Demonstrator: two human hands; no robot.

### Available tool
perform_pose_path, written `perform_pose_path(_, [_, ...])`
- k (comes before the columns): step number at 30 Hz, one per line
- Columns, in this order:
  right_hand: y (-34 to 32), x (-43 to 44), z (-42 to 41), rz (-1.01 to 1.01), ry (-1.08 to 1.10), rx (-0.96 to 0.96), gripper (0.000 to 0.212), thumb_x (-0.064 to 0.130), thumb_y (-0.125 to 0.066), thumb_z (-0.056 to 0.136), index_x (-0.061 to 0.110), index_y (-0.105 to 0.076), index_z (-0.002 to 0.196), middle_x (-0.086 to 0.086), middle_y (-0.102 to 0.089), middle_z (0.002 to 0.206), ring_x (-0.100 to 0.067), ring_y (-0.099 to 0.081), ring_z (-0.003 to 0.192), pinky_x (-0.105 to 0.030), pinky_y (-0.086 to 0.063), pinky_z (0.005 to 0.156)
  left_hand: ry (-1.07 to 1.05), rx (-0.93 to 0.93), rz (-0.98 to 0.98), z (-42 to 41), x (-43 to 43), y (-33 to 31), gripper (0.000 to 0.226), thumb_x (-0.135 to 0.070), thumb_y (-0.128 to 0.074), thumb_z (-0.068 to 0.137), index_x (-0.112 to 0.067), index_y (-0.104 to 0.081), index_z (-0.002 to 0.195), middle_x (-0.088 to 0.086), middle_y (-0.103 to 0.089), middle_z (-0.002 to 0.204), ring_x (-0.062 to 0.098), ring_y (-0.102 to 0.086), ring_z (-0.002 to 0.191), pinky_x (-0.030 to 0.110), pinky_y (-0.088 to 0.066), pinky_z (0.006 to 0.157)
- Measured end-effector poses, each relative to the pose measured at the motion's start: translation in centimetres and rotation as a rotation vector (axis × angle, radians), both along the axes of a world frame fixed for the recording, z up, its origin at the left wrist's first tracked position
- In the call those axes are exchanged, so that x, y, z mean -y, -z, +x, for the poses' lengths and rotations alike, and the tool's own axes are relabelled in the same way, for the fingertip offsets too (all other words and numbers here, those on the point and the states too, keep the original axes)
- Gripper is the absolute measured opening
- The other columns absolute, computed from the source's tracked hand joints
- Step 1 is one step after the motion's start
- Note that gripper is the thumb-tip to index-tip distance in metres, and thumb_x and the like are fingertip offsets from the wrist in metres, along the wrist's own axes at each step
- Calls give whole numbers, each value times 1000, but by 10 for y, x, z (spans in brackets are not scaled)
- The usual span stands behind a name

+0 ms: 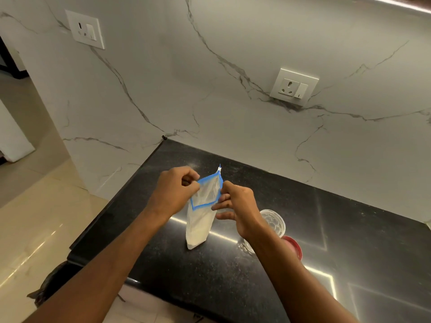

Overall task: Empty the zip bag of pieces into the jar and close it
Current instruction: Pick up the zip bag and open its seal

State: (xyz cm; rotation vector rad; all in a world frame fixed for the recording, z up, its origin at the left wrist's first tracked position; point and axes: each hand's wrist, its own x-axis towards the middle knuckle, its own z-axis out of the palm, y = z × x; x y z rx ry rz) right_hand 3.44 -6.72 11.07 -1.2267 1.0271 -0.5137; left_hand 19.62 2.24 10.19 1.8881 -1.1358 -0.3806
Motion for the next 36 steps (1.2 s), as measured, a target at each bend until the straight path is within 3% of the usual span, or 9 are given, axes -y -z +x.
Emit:
perform_pose_path(6, [0, -2, -14, -164, -43, -33, 19, 20, -55, 104, 7, -66, 95, -10, -69, 82, -16, -70, 61, -27, -56, 49, -16, 453, 165, 2, 7, -18, 13, -10, -66, 98, -21, -73, 97, -3, -53, 103, 12, -55, 89, 20, -40, 66])
perform_pose_path(9, [0, -6, -12, -248, -97, -24, 17, 21, -55, 105, 8, -65, 99, -6, -68, 84, -14, -69, 63, -28, -57, 51, 134, 225, 282, -11, 23, -37, 12, -24, -68, 100, -23, -79, 98, -3, -69, 94, 9, -64, 79, 19, -45, 63])
perform_pose_path(11, [0, -9, -7, -313, -117, -35, 19, 23, -53, 107, 10, -65, 101, -4, -69, 85, -10, -67, 62, -27, -58, 51, 180, 144, 370, -17, 37, -45, 39, -49, -64, 100, -21, -78, 77, -5, -68, 68, 6, -60, 58, 18, -40, 54])
perform_pose_path(13, [1, -13, -3, -358, -134, -26, 18, 22, -50, 108, 11, -65, 107, -5, -70, 89, -11, -65, 64, -26, -57, 51, 156, 155, 433, -22, 49, -50, 59, -65, -58, 97, -22, -65, 57, -6, -60, 53, 7, -54, 50, 24, -41, 55])
perform_pose_path(16, [4, -17, 2, -407, -170, -43, 22, 21, -49, 109, 8, -63, 118, -9, -70, 99, -16, -65, 70, -27, -56, 54, 140, 257, 470, -25, 63, -51, 50, -58, -61, 99, -21, -72, 67, -3, -67, 64, 12, -64, 62, 33, -52, 67])
perform_pose_path(22, [-3, 3, -26, -501, -162, -50, 10, 19, -60, 103, 13, -66, 107, -7, -70, 101, -16, -68, 73, -26, -58, 61, 117, 282, 273, -24, 66, -48, 31, -42, -59, 106, -21, -74, 89, 1, -72, 82, 15, -70, 72, 25, -53, 67])
perform_pose_path(28, [-12, 43, -81, -536, 248, 99, 6, 22, -67, 99, 21, -72, 103, 1, -75, 91, -16, -71, 79, -27, -59, 63, 220, 34, -173, -39, 83, -101, 32, -42, -66, 101, -13, -80, 95, -1, -80, 82, 10, -78, 69, 32, -65, 65])
perform_pose_path(32, [-16, 69, -98, -349, 401, 44, 21, 40, -62, 101, 23, -72, 110, 4, -74, 105, -17, -70, 103, -38, -62, 80, 312, -49, -305, -64, 107, -137, 31, -38, -69, 101, -9, -80, 96, -3, -80, 80, 4, -77, 66, 20, -60, 55])
perform_pose_path(36, [-13, 77, -120, -184, 498, 119, 44, 61, -53, 100, 25, -69, 120, 0, -71, 120, -18, -67, 112, -48, -59, 88, 427, -157, -327, -88, 127, -155, 30, -34, -69, 102, -5, -79, 100, 4, -81, 91, 12, -81, 75, 28, -66, 62])
